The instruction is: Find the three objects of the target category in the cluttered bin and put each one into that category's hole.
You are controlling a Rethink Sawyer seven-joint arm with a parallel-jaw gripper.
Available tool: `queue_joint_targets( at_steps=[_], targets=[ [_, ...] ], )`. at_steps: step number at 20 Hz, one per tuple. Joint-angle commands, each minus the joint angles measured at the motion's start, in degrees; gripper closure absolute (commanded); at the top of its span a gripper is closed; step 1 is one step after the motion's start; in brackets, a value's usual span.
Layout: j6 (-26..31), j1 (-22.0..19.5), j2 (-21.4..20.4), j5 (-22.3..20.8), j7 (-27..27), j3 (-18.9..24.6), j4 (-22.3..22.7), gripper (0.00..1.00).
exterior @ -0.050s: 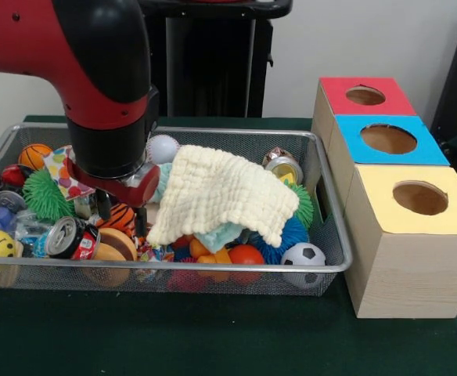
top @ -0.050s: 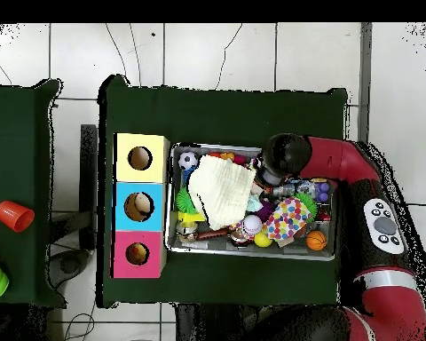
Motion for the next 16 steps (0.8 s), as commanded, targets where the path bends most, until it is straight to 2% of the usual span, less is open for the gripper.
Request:
queue_joint_targets(
  at_steps=[1, 16],
  targets=[
    [-1.59, -1.05, 4.32, -0.35, -11.44, 4.91, 2.37, 0.0],
    [0.45, -0.22, 6.0, -0.16, -11.97, 5.15, 0.15, 0.0]
  ],
)
